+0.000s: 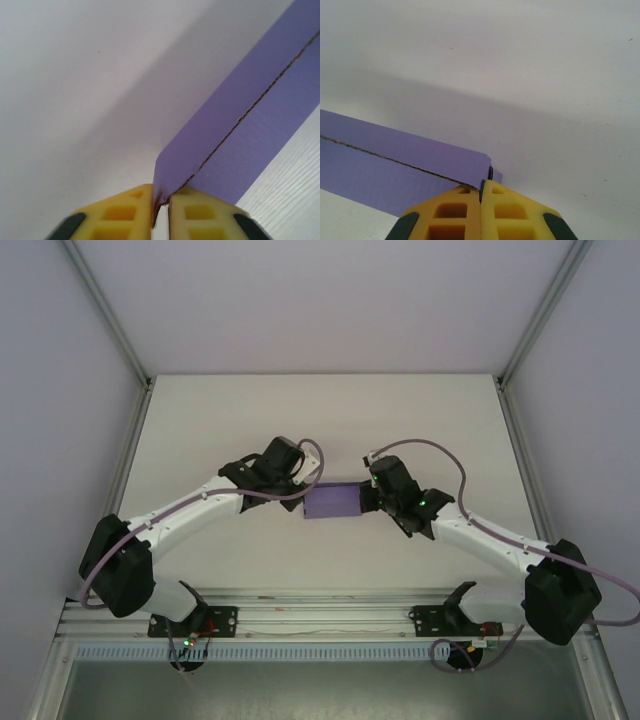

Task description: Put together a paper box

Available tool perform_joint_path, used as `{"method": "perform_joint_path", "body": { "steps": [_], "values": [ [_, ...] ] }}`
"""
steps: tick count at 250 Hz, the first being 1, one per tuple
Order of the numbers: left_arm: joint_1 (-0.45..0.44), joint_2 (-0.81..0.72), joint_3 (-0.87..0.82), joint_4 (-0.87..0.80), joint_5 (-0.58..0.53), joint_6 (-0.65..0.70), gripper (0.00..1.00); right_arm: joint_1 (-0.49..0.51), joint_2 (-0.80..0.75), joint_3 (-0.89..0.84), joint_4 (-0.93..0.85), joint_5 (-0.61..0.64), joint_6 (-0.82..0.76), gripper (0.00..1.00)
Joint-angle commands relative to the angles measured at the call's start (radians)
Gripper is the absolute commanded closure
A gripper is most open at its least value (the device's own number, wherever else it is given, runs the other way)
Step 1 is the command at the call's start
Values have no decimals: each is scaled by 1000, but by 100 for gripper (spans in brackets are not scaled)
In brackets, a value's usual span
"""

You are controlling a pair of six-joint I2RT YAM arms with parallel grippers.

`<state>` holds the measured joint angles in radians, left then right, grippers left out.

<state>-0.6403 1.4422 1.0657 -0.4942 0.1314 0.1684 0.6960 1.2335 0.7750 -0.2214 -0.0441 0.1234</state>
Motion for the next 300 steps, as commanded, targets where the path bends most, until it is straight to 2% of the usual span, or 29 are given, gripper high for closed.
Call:
{"method": "perform_joint_path", "body": {
  "steps": [1, 35, 43, 84, 105, 120, 149, 173, 219, 300],
  "values": [
    [7, -12, 30, 24, 27, -37, 94, 8, 4, 8, -93, -3, 4, 100],
    [6, -30, 20, 37, 77, -159, 96, 13, 3, 8, -96, 4, 27, 100],
    [6, -35, 13, 48, 86, -203, 100, 15, 3, 3, -94, 11, 31, 100],
    [7, -30, 48, -7, 69, -471, 100, 29, 7, -7, -103, 23, 47, 100],
    [7, -26, 53, 2, 191, -556, 100, 33, 11, -15, -101, 24, 57, 100],
    [6, -22, 69, -27, 250, -571, 100, 36, 13, -16, -100, 25, 66, 100],
    [7, -17, 105, -103, 168, -642, 100, 44, 19, -7, -109, 34, 79, 100],
    [7, 24, 159, -160, 162, -710, 100, 61, 23, 4, -122, 56, 79, 100],
    [-3, 98, 169, -150, 177, -764, 100, 98, 32, 14, -128, 100, 88, 100],
    [-4, 138, 164, -137, 222, -811, 100, 103, 43, 14, -128, 99, 106, 100]
  ]
}}
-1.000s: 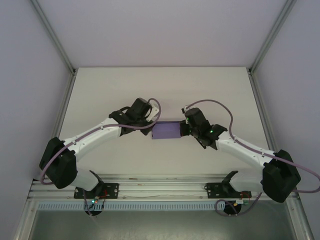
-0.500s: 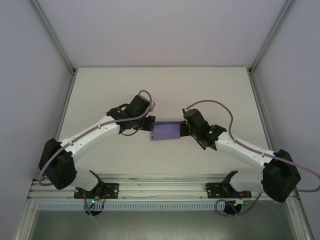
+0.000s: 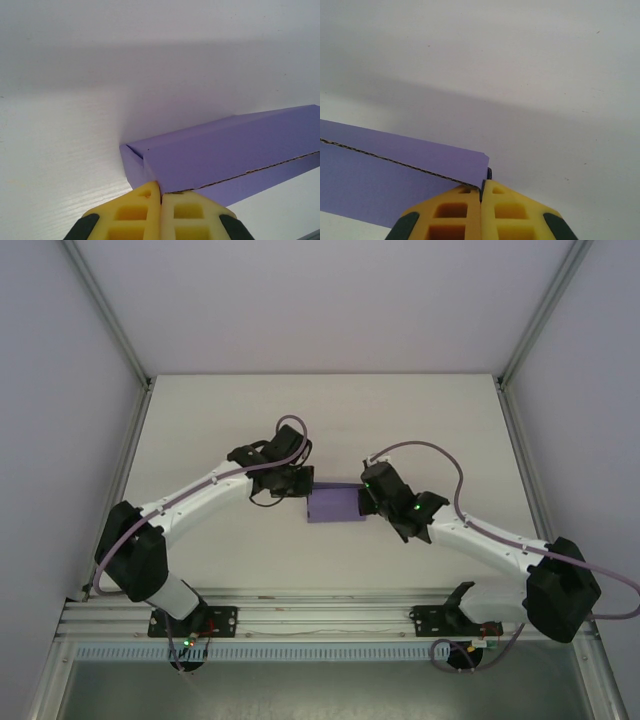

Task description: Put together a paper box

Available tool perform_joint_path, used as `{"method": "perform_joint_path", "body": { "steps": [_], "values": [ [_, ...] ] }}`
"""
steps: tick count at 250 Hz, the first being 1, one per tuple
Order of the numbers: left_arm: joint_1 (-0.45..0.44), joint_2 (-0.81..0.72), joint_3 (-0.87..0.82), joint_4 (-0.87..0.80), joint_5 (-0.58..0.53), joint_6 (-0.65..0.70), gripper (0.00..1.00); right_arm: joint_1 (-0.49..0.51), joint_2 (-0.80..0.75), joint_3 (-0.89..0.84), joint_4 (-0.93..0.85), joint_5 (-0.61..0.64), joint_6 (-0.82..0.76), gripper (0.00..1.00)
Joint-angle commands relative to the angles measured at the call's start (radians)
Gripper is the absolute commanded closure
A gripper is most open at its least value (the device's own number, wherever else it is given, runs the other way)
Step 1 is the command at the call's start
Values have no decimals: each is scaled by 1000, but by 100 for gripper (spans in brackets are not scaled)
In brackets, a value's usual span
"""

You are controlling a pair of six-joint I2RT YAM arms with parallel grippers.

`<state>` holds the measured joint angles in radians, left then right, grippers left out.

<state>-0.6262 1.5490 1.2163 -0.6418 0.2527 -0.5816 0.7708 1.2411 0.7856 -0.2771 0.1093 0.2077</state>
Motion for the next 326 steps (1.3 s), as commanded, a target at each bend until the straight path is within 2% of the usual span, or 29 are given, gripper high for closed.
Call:
{"method": "perform_joint_path", "body": {
  "steps": [1, 28, 55, 111, 183, 207, 235, 242, 273, 312, 326],
  "values": [
    [-18, 31, 14, 12, 102, -62, 100, 28, 35, 2, -73, -54, 23, 100],
    [-12, 32, 39, 18, 182, -87, 100, 30, 32, 3, -71, -60, 26, 100],
    [-6, 50, 93, -69, 164, -70, 100, 29, 24, 2, -78, -62, 23, 100],
    [64, 67, 93, -76, 300, -125, 100, 38, 20, -2, -95, -52, -2, 100],
    [93, 85, 139, -116, 398, -127, 100, 73, -2, -90, 27, -29, -136, 100],
    [87, 92, 185, -186, 339, -68, 100, 76, -27, -129, 81, -11, -160, 100],
    [48, 82, 204, -252, 158, 23, 100, 76, -55, -154, 124, -5, -154, 100],
    [41, 80, 196, -246, 149, 61, 99, 76, -61, -159, 136, -10, -153, 100],
    [-1, 76, 145, -176, 163, 74, 83, 78, -82, -173, 175, -17, -150, 100],
    [-13, 43, 126, -84, 163, 60, 82, 85, -84, -165, 179, 39, -170, 100],
    [-13, 28, 121, -74, 158, 60, 75, 98, -116, -173, 195, 60, -188, 100]
  ]
}}
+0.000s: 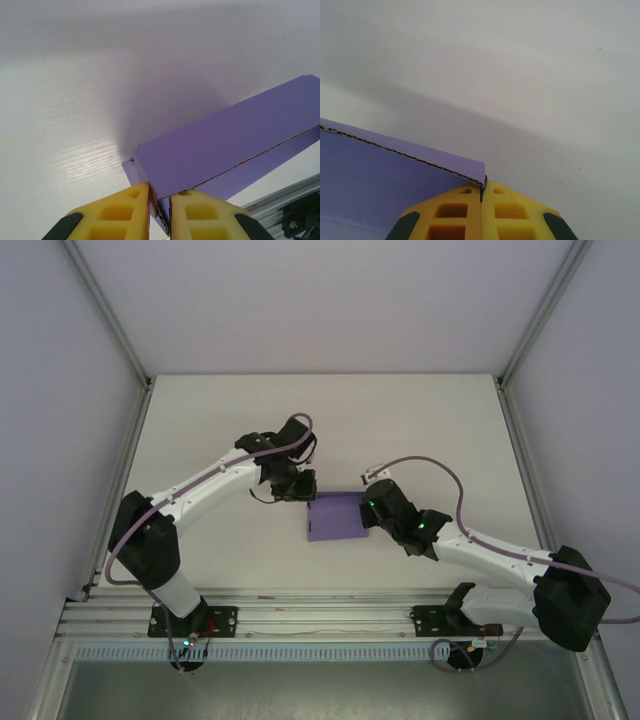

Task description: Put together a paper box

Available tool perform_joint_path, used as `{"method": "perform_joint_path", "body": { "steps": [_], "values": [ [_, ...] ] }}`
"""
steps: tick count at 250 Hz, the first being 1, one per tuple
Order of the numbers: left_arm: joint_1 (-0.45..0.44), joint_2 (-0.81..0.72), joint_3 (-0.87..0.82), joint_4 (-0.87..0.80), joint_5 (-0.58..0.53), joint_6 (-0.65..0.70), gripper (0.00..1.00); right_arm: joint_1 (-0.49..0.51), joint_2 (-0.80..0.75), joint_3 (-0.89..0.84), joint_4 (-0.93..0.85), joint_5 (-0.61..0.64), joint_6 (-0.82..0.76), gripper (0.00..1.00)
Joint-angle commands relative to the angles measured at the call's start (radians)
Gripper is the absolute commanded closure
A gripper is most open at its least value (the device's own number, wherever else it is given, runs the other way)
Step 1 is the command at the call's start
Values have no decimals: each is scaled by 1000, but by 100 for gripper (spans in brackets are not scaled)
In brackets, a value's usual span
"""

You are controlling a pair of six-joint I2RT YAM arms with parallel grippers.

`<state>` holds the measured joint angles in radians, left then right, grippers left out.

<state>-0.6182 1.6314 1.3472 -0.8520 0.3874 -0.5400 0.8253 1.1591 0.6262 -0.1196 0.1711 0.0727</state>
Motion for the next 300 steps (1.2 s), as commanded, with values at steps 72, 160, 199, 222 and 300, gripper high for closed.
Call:
{"method": "perform_joint_path", "body": {
  "steps": [72, 160, 199, 222, 300],
  "values": [
    [-51, -176, -110, 117, -106, 171, 38, 69, -66, -68, 138, 66, -72, 100],
    [-60, -324, -292, 142, -282, 224, 35, 71, -12, 28, -3, 63, -32, 100],
    [-62, -335, -310, 172, -301, 230, 40, 71, 17, 81, -89, -1, -1, 100],
    [-60, -315, -307, 175, -310, 266, 44, 71, 31, 96, -113, 4, 11, 100],
    [-60, -275, -328, 222, -269, 274, 62, 70, 55, 106, -127, 5, 38, 100]
  ]
}}
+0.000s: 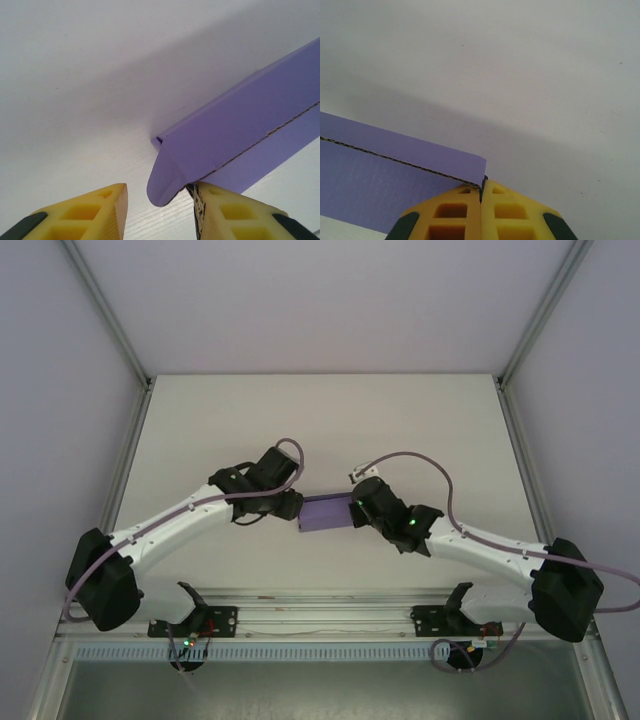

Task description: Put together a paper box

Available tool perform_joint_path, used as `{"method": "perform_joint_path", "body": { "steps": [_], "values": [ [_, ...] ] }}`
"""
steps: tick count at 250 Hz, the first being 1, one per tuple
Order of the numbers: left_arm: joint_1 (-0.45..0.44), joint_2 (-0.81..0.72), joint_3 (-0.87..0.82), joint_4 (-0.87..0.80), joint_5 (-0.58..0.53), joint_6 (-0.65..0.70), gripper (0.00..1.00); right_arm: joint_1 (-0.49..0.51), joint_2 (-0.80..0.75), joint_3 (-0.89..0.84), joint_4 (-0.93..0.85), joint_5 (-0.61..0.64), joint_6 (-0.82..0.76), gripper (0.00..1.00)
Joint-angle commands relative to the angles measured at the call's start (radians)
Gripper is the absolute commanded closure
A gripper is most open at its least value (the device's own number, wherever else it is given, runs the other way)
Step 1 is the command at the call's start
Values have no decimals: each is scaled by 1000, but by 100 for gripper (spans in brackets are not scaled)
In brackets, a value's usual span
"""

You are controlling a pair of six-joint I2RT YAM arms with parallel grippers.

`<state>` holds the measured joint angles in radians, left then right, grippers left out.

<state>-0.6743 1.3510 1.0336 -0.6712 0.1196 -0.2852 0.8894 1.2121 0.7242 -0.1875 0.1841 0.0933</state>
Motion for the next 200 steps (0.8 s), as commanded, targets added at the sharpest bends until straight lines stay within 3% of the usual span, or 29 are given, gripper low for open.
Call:
{"method": "perform_joint_path", "body": {
  "steps": [1, 101, 143, 200],
  "values": [
    [-5, 6, -15, 42, -1, 20, 62, 6, 2, 8, -58, -8, 17, 100],
    [-4, 42, 7, 51, -45, 41, 84, 6, -3, 2, -54, -18, 17, 100],
    [-5, 32, 16, 66, -36, 17, 100, 6, 1, -1, -57, -24, 23, 100],
    [-7, 49, 91, -23, 30, -21, 100, 8, -3, -17, -57, -14, 11, 100]
  ]
}}
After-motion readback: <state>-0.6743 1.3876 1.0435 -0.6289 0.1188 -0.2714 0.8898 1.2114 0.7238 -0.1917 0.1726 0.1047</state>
